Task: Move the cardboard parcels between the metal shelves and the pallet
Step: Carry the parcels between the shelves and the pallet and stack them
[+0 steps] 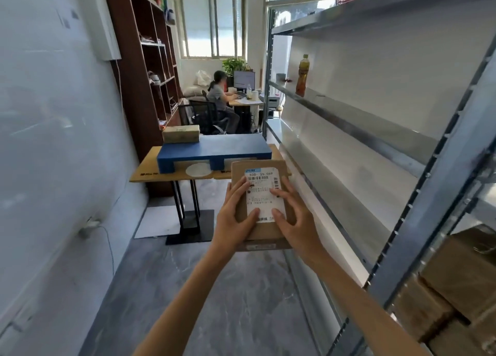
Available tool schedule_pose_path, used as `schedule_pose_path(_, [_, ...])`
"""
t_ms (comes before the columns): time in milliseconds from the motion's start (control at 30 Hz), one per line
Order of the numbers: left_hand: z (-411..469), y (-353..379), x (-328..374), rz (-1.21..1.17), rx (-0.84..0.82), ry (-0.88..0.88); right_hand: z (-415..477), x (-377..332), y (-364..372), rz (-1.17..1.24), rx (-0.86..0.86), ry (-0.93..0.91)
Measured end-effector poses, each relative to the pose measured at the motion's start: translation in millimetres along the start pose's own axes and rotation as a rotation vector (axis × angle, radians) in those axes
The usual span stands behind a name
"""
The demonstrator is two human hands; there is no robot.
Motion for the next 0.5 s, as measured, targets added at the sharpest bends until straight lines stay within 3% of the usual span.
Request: schedule_pose_path(500, [207,-96,-124,0.098,0.136,-0.127,173,137,179,0.143,-0.099,0.006])
Point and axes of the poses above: each hand's wrist, its own z-axis towards the middle knuckle, its own y-axis out of the palm, x = y × z, the point moved 2 cm from there along z, towards the middle knuckle, and after that the axes turned 12 degrees about -y, right-handed, at the moved point
